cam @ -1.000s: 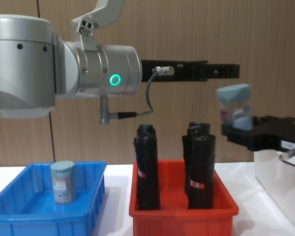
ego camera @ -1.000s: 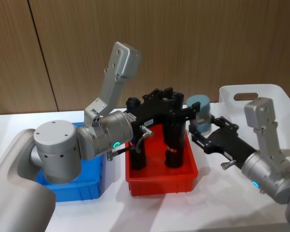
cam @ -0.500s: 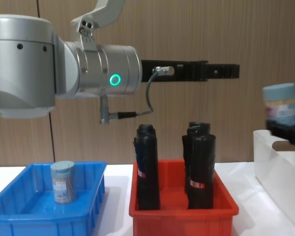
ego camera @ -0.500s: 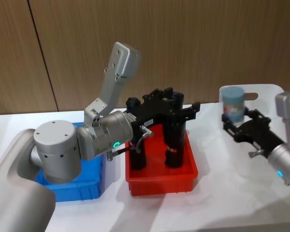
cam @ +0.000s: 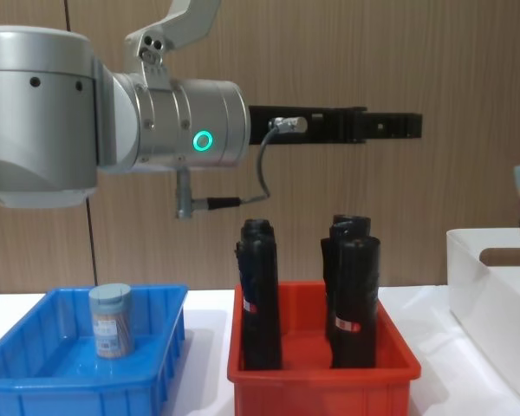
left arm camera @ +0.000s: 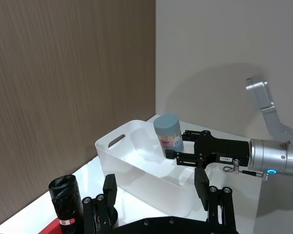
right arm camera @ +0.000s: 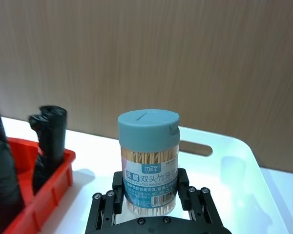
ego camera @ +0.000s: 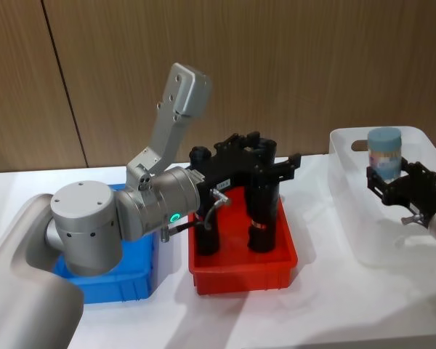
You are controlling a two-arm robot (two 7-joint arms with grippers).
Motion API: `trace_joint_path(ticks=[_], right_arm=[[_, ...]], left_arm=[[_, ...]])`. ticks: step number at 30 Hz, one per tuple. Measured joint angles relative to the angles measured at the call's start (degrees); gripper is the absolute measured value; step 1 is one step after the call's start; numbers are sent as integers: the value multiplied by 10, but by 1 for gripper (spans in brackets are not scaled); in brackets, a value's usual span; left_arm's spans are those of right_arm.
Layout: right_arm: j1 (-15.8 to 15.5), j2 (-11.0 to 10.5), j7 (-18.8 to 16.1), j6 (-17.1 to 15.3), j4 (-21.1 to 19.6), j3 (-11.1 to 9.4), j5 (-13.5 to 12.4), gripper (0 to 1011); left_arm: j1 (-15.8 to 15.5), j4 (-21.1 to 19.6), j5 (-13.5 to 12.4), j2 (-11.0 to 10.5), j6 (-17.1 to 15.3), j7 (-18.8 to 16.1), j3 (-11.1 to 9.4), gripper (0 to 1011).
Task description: Pick the cotton swabs from the blue box and place them into the white box.
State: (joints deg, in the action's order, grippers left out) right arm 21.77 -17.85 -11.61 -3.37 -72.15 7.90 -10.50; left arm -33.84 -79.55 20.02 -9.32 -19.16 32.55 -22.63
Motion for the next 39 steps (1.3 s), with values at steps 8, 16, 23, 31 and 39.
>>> trace_joint_path(ticks=[8,16,23,31,39], right_arm=[[18,-2,1,-30,28,-5,5,818],[27,-2,1,-41,43,-8,5,1002],[28,-3,3,-42,45,-11,4,1002],[25,-5,6,-40,40,-14,2,1002],[21,-7,7,-38,34,-16,0,1002]], left_arm=[[0,0,0,0,0,0,0,1004],[0,0,0,0,0,0,0,1004],[0,0,0,0,0,0,0,1004],[0,0,0,0,0,0,0,1004],[0,0,0,0,0,0,0,1004]])
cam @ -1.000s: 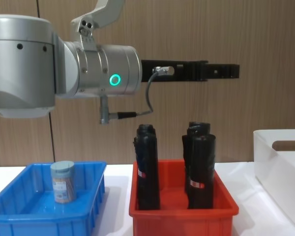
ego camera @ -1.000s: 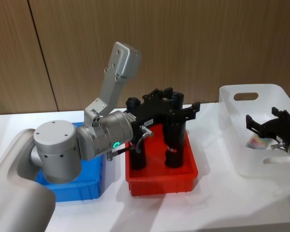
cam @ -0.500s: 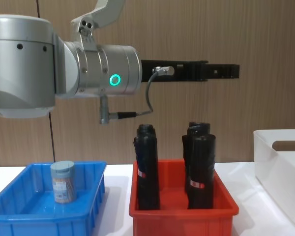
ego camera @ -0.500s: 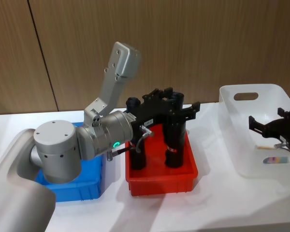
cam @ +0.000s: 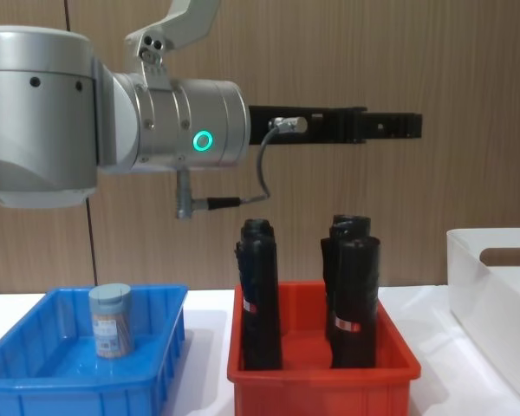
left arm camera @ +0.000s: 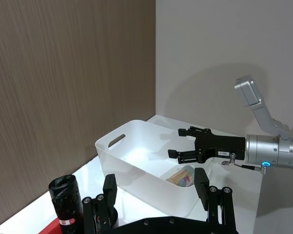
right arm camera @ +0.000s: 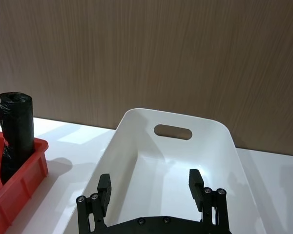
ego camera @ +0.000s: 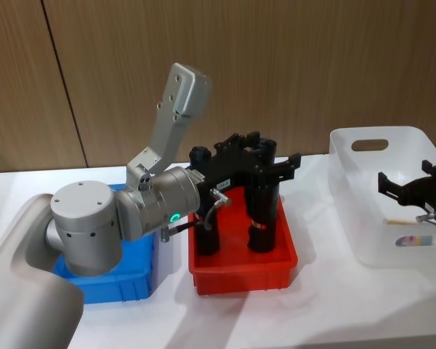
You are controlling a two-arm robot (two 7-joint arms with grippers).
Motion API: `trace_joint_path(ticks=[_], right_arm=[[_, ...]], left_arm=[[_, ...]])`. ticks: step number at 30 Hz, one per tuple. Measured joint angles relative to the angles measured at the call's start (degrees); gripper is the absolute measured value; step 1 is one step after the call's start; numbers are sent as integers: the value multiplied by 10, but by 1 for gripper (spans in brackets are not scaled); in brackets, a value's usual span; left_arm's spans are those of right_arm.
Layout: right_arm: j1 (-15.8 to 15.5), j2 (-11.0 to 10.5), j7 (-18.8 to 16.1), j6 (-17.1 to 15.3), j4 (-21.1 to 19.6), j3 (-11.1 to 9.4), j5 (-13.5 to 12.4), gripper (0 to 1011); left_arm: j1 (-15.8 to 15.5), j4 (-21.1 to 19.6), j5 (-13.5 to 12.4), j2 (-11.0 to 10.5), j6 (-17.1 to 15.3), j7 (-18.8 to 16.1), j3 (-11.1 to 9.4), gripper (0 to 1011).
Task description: Pick the cotton swabs from the blue box and place them into the white box.
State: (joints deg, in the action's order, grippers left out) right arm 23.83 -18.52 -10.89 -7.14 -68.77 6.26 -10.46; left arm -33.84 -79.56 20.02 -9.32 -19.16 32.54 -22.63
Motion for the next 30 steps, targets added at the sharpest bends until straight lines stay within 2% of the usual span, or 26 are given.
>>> trace_joint_path(ticks=[24,30], right_arm=[[-5,-1,1,2,-8,-2,-1,1002],[-21,-2,6,5,-29,3,-5,1002]], left_arm=[[1,-1,0,-1,1,-2,0,1004],[14,-9,-5,-9,12,-22,-2,1004]])
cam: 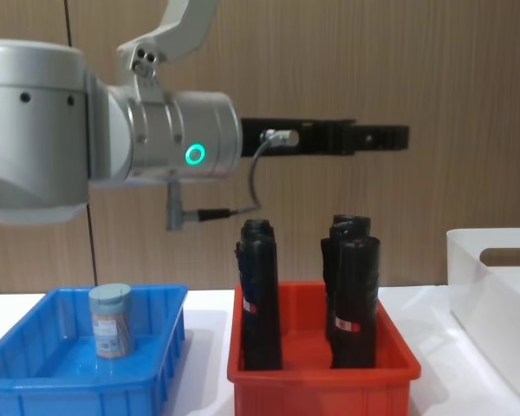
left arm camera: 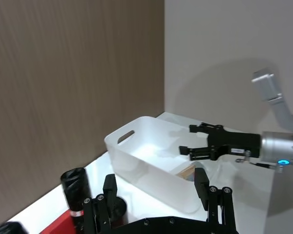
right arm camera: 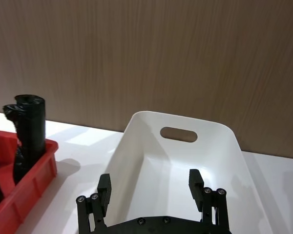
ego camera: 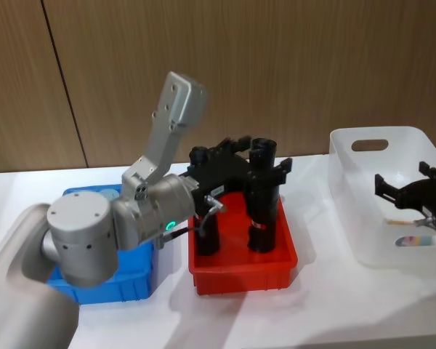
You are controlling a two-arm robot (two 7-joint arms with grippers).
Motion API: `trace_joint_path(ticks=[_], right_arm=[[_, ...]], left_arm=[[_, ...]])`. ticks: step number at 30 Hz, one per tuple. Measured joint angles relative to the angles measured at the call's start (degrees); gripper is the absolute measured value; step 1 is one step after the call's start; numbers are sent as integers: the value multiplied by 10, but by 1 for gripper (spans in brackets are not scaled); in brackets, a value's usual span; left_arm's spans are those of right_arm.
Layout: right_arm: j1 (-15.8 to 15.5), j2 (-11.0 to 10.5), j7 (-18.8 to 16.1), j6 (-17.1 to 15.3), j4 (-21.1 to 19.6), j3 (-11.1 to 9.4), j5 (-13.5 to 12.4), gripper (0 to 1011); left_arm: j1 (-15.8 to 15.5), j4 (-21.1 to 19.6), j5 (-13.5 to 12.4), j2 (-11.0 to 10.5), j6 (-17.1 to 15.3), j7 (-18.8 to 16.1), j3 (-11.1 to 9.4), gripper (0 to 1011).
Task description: Pick the cotton swabs from the blue box and place them into the white box.
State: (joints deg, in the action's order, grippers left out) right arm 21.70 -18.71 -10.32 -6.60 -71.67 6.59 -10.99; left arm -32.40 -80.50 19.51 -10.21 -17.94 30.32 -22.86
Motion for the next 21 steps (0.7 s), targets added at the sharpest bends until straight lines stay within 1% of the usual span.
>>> trace_joint_path(ticks=[8,14,16,17,21], right_arm=[[-39,-1,12,8,-50,11,-9,1002],[-73,-2,22,15,-96,21,-18,1002],[-89,-3,26,19,-117,26,-22,1002],[-89,-3,26,19,-117,26,-22,1002],[-115,-4,34,24,-150,33,-28,1002]], left_arm=[[37,-25,-16,-23,34,-59,-6,1004],[67,-45,-29,-42,62,-106,-11,1004],[78,-53,-33,-48,71,-123,-13,1004],[82,-55,-35,-51,75,-129,-14,1004],[100,-67,-43,-62,91,-157,-17,1004]])
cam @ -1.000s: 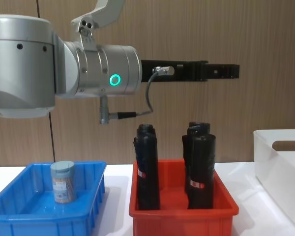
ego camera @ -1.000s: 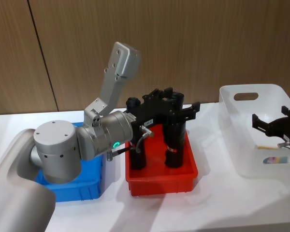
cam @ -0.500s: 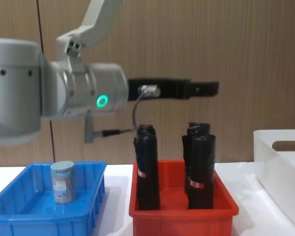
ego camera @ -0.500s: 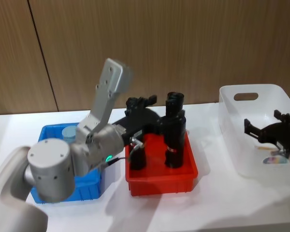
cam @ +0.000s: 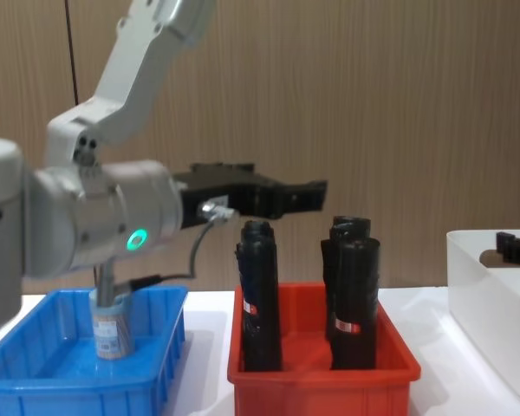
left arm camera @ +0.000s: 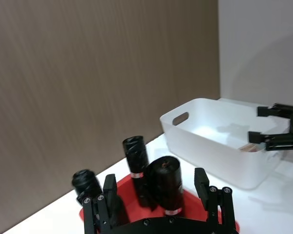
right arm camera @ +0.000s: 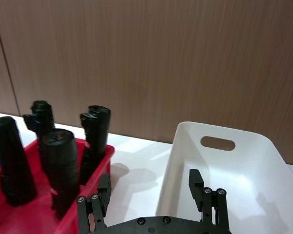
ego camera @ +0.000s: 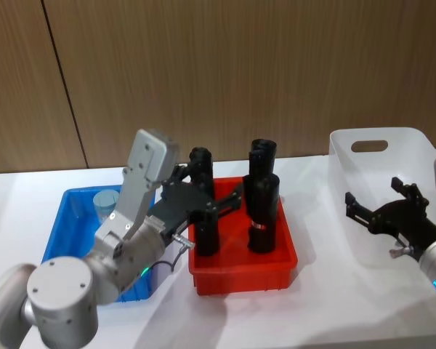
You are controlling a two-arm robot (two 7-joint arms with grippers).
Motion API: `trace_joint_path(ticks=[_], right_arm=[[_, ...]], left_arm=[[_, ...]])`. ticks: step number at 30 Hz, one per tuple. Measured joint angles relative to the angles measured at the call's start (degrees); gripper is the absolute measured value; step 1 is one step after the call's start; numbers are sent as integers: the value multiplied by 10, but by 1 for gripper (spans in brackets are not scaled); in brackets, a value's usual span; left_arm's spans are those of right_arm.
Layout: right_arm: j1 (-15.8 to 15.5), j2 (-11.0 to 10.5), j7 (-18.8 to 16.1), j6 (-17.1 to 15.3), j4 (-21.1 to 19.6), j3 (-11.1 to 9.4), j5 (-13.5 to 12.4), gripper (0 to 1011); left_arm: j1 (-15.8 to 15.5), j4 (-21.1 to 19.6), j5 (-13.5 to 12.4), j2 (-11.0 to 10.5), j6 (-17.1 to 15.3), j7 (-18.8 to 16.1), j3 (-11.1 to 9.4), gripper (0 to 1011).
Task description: Pick the cotton swabs from the blue box and place them into the white box.
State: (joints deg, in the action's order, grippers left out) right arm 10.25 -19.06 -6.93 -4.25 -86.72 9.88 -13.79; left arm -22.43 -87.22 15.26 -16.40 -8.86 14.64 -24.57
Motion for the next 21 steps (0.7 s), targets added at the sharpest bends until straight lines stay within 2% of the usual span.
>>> trace_joint_path(ticks=[15,21], right_arm=[[-80,-2,23,17,-105,23,-20,1002],[-103,-3,29,22,-136,29,-26,1002]], left_arm=[[71,-48,-30,-44,65,-112,-12,1004],[85,-57,-36,-53,77,-134,-14,1004]])
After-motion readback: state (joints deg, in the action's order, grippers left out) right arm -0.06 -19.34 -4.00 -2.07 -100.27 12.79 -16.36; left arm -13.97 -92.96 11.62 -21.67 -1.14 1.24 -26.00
